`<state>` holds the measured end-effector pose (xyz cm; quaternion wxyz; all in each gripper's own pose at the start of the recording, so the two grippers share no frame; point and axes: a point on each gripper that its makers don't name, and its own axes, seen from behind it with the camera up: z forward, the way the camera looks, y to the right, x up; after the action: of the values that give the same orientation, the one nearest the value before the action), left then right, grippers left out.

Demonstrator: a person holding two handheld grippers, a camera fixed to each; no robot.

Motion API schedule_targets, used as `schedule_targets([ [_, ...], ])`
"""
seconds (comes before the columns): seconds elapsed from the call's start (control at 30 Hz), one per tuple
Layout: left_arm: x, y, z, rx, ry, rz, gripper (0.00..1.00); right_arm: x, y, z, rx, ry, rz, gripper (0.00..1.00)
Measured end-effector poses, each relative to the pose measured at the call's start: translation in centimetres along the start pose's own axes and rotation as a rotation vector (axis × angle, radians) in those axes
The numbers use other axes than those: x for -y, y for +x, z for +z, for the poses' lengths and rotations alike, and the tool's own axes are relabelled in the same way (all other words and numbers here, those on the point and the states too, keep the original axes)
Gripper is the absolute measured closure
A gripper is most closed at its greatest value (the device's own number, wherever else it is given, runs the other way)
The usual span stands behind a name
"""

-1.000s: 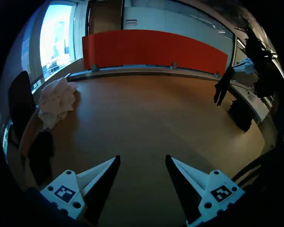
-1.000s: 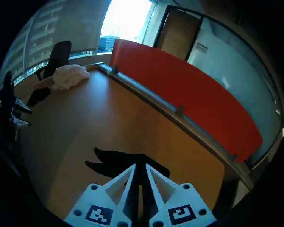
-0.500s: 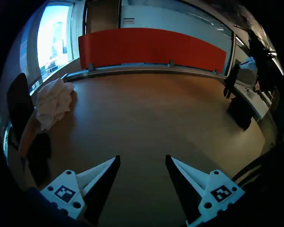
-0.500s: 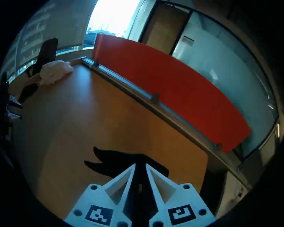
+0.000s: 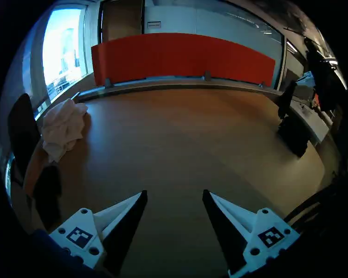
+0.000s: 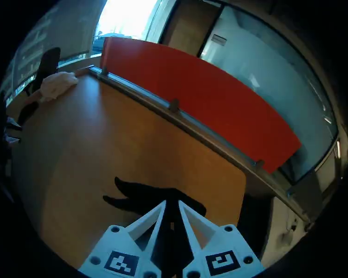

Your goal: Fold towel

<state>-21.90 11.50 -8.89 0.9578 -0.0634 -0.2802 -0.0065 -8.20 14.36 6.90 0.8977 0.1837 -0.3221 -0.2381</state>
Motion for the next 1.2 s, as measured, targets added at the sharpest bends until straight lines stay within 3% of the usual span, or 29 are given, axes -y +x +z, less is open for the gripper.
schedule_targets([
  [0.57, -1.3, 0.7, 0.2, -0.004, -0.018, 0.026, 0.12, -1.2, -5.8, -2.3, 0.05, 0.005, 0.07, 0.97],
  [0.87, -1.6, 0.6, 0.2, 0.0, -0.026, 0.036, 0.12, -0.2, -10.1, -3.6, 0.097, 0.017, 0.109, 0.97],
  [1.2, -2.1, 0.7, 0.2, 0.0, -0.037, 0.045, 0.12, 0.9, -12.8, -4.8, 0.124, 0.018, 0.134, 0.97],
])
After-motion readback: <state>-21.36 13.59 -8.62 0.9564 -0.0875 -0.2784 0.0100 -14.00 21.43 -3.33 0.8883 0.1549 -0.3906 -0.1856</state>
